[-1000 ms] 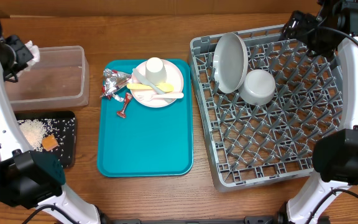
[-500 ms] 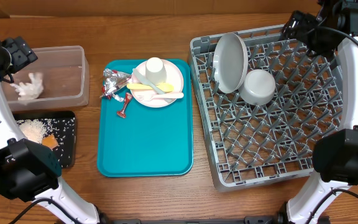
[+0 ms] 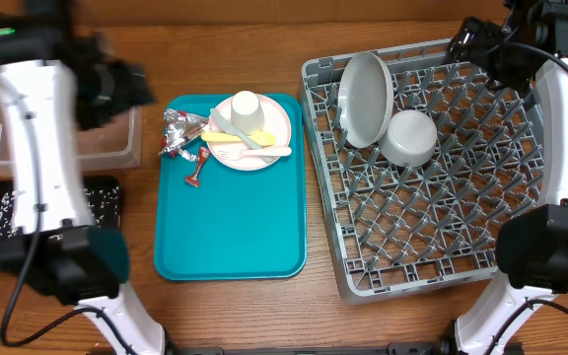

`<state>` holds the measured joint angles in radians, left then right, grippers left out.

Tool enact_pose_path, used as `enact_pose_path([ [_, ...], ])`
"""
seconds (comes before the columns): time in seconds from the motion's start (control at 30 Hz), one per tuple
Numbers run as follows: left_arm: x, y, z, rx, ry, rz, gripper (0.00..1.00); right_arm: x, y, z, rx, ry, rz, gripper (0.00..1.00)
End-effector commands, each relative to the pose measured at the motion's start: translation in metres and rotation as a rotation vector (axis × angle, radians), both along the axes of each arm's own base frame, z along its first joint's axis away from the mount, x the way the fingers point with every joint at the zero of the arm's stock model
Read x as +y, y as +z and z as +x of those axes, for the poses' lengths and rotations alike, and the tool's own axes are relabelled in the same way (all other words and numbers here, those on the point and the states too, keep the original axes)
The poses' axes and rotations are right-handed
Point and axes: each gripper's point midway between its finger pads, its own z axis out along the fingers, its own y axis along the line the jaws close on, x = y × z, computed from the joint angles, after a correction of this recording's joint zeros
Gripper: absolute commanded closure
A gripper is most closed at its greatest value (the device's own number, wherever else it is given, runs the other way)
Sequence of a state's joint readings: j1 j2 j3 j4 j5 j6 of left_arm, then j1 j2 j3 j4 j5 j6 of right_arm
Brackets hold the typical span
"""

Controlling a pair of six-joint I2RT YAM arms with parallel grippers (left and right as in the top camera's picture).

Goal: Sort waste into correct bins and load items into the dishwasher rack
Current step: 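Move the left gripper back to the tray and grasp the red wrapper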

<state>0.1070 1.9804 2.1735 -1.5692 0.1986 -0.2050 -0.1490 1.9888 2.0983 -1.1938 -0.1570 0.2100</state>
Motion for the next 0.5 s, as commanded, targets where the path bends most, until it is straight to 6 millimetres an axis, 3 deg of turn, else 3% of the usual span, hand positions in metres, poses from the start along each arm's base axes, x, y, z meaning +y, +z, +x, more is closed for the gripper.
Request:
enact_pose_path([
  [0.0, -0.024, -0.020, -0.015, 0.075, -0.097, 0.087, 0.15, 0.001, 0.023, -0.001, -0.056, -0.004, -0.004, 0.00],
  [0.17, -0.042, -0.062, -0.020, 0.126, -0.205, 0.118, 0.14, 0.001, 0.023, -0.001, -0.056, -0.004, -0.004, 0.00],
  [0.47, -0.047, -0.120, -0.008, 0.077, -0.338, 0.148, 0.14, 0.001, 0.023, -0.001, -0.056, -0.004, -0.004, 0.00],
])
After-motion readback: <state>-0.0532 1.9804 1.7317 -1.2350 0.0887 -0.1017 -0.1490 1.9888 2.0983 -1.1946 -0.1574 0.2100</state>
